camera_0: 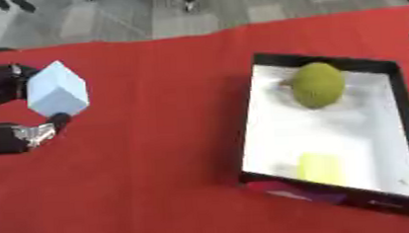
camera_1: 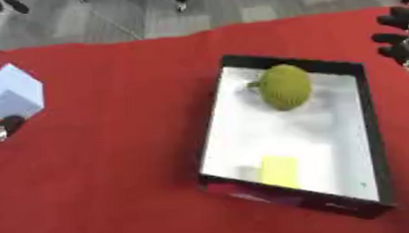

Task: Pick up the objects with one hand, pass them to the other hand, and then place them into the box on the other side of the table.

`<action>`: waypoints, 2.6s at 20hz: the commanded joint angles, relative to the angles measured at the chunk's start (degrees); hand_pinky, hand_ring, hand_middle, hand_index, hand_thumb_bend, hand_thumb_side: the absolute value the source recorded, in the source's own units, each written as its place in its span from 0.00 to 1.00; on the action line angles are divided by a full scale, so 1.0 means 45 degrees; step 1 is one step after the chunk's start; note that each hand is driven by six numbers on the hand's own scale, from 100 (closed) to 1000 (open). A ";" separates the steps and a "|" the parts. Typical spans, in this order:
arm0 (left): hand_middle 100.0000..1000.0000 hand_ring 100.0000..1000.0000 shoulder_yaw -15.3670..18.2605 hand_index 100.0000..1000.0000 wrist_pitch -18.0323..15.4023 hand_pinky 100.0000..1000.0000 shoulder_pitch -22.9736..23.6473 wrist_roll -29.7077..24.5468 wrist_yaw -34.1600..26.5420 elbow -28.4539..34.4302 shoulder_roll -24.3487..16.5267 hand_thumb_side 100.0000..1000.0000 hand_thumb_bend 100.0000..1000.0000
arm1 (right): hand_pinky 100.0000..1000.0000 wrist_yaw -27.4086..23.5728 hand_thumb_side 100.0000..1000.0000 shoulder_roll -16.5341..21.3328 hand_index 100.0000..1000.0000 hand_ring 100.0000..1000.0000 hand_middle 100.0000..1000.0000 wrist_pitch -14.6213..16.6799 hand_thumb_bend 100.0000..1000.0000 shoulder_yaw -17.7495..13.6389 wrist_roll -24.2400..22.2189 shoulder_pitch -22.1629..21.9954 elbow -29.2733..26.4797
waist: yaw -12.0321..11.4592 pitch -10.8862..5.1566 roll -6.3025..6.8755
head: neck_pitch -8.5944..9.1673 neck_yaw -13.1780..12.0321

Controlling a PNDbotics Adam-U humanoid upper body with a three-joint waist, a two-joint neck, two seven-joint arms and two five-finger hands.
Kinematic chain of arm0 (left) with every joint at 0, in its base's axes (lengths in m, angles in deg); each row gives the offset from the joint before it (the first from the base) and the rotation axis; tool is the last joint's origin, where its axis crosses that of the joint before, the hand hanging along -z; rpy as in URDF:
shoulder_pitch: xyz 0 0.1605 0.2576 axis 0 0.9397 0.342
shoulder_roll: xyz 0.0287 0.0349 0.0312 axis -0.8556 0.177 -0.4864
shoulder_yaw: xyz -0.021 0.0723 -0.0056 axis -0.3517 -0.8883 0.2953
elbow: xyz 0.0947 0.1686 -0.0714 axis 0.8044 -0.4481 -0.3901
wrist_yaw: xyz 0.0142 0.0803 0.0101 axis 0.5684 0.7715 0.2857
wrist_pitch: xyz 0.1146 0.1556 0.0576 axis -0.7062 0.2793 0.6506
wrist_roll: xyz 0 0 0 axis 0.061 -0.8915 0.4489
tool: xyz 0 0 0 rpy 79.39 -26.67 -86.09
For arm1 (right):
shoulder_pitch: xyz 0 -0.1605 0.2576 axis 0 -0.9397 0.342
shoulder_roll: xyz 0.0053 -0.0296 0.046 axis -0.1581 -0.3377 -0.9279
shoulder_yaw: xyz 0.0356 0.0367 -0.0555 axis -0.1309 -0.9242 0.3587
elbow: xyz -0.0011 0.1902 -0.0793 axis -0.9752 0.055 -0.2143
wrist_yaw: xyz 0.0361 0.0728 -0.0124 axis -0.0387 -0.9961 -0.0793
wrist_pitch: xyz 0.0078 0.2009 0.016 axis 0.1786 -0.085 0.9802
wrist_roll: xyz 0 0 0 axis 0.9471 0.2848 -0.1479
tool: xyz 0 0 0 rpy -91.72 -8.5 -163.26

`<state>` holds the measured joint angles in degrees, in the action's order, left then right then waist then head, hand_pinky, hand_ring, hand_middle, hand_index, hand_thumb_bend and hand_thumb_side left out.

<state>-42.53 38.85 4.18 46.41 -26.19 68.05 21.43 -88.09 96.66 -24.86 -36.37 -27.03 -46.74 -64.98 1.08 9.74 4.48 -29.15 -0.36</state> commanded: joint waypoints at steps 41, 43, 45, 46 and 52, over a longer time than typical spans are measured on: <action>0.29 0.47 -0.1318 0.39 -0.2494 0.61 0.0721 0.0071 0.3074 0.1039 0.1989 0.00 0.09 | 1.00 0.2529 0.08 -0.3704 1.00 1.00 1.00 0.2647 0.19 0.3350 -0.4073 0.1182 -0.0177 | -0.0112 0.0158 -0.0222 | -0.0834 0.1964; 0.29 0.47 -0.1416 0.39 -0.2527 0.61 0.0645 0.0128 0.3090 0.1066 0.2123 0.00 0.09 | 1.00 0.2558 0.06 -0.3938 1.00 1.00 1.00 0.2682 0.21 0.3602 -0.4189 0.1342 -0.0155 | -0.0168 0.0174 -0.0218 | -0.0682 0.1770; 0.29 0.47 -0.1523 0.39 -0.2522 0.61 0.0532 0.0104 0.3171 0.1016 0.2290 0.00 0.09 | 1.00 0.2570 0.03 -0.4179 1.00 1.00 1.00 0.2709 0.23 0.3906 -0.4217 0.1505 -0.0182 | -0.0229 0.0204 -0.0229 | -0.0561 0.1625; 0.29 0.46 -0.1557 0.39 -0.2512 0.61 0.0505 0.0085 0.3236 0.0961 0.2327 0.00 0.09 | 1.00 0.2489 0.02 -0.4102 1.00 1.00 1.00 0.2794 0.23 0.4067 -0.4222 0.1406 -0.0327 | -0.0180 0.0242 -0.0277 | -0.0501 0.1508; 0.28 0.46 -0.1859 0.38 -0.2506 0.60 0.0007 -0.0135 0.3511 0.0579 0.3016 0.00 0.10 | 1.00 0.1513 0.00 -0.2824 1.00 1.00 1.00 0.2782 0.25 0.4391 -0.4226 0.0323 -0.1572 | -0.0440 0.0407 -0.0307 | -0.0548 0.1663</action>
<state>-51.04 27.65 5.16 46.13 -10.88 70.51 35.19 -80.09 82.02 -12.11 -16.60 -46.04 -45.92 -70.06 -0.85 11.60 3.65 -32.06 6.95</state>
